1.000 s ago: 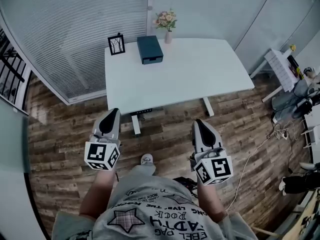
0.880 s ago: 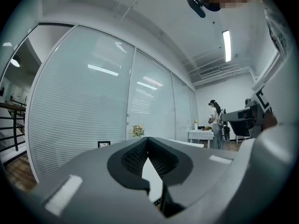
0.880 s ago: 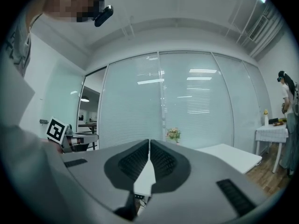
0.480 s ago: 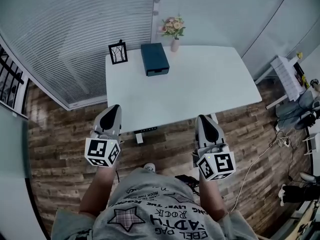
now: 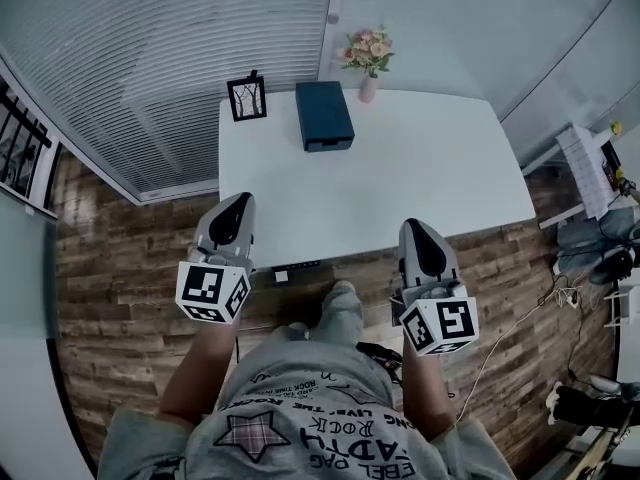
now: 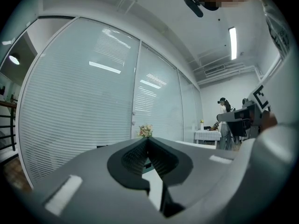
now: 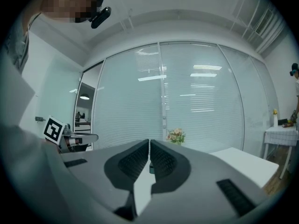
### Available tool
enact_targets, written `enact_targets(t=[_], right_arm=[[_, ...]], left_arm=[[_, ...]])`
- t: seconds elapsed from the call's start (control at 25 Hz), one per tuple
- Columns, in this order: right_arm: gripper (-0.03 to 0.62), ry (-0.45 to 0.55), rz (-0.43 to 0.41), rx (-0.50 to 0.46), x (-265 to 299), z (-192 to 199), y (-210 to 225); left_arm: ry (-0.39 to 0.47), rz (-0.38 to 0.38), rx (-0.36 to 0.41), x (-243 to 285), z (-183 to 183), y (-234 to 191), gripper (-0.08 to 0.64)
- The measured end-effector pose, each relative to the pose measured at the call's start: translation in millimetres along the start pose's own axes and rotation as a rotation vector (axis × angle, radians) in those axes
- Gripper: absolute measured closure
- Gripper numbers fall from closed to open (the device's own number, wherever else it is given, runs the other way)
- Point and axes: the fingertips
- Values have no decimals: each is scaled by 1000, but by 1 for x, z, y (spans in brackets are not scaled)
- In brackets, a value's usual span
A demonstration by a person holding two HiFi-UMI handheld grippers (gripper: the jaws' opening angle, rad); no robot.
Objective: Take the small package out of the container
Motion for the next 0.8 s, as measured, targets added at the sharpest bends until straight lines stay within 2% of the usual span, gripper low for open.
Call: enact_targets(t=[0.24, 0.6, 0.8], right_arm=[[577, -10, -27, 24, 38, 13, 26], [577, -16, -124, 63, 122, 33, 79], [576, -17, -198, 90, 165, 40, 103]], left_arm=[[-21, -54, 10, 24, 14, -13, 551], [-25, -146, 45, 89, 25, -28, 551], [-7, -199, 38, 123, 25, -31, 551]])
Point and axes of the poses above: the fingertips, and each gripper's own axes: x forward along the fingers, y to its right, z out of its underside, and after that the axes turned 15 degrees about y, right-handed
